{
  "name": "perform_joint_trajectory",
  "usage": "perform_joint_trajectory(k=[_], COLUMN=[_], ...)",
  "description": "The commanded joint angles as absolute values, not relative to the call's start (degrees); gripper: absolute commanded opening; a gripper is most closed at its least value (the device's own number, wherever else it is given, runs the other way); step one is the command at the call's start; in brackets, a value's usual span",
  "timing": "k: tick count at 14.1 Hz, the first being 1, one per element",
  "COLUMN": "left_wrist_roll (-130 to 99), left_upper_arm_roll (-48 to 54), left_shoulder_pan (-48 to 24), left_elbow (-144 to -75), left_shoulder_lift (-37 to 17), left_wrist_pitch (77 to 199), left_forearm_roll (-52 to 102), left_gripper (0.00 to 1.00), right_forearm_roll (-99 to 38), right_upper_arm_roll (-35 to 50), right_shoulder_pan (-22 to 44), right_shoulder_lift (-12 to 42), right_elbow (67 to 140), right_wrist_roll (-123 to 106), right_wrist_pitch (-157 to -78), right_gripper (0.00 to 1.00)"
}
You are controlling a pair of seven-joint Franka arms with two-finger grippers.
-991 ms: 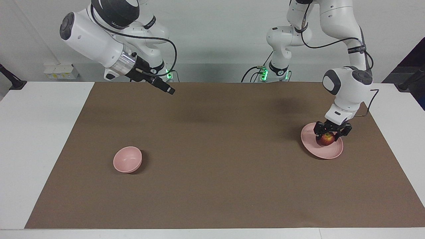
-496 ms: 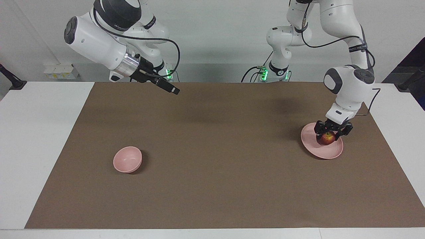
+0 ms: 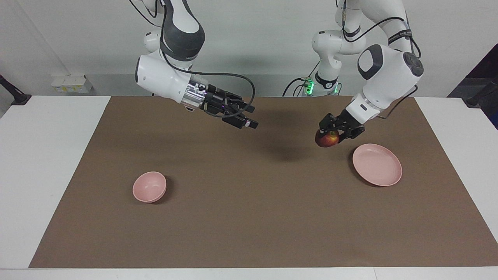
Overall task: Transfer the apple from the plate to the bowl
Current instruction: 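Lift the apple with the left gripper while the right gripper approaches it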
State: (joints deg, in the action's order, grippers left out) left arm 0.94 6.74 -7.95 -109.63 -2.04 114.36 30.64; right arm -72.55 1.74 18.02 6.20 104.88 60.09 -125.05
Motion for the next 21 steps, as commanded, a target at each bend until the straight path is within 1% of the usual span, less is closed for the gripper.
perform_joint_trajectory(k=[1,3,5,9,11,14,21], left_wrist_roll=[0.18,0.09,0.17,0.96,1.23,1.67,1.76], left_upper_arm_roll=[7.55,9.13,10.54,14.4,16.08,19.07,19.16], left_shoulder_pan=[-8.0,-8.09,-8.09,-8.17,-8.09,-8.61,-9.67], left_elbow=[-109.42,-109.95,-110.74,-112.14,-112.41,-112.59,-113.11], left_shoulder_lift=[-1.06,-0.62,-0.44,0.44,0.53,0.62,0.97], left_wrist_pitch=[117.66,122.32,125.06,132.34,134.11,141.74,142.74], left_forearm_roll=[40.31,43.58,48.83,59.83,64.31,66.53,66.8], left_gripper=[0.0,0.0,0.0,0.0,0.0,0.0,0.0], right_forearm_roll=[-76.54,-80.22,-84.18,-84.55,-84.64,-84.38,-84.46], right_upper_arm_roll=[1.67,1.58,1.58,1.58,1.67,1.67,1.67], right_shoulder_pan=[17.32,16.79,17.4,17.67,17.84,18.28,18.9], right_shoulder_lift=[5.28,5.53,7.9,10.1,10.81,10.81,10.63], right_elbow=[106.61,107.14,107.23,107.32,107.31,107.31,107.23], right_wrist_roll=[60.21,58.9,54.51,52.65,52.3,51.77,50.36], right_wrist_pitch=[-126.13,-125.86,-126.64,-126.03,-126.04,-126.21,-125.6], right_gripper=[1.0,1.0,1.0,1.0,1.0,1.0,1.0])
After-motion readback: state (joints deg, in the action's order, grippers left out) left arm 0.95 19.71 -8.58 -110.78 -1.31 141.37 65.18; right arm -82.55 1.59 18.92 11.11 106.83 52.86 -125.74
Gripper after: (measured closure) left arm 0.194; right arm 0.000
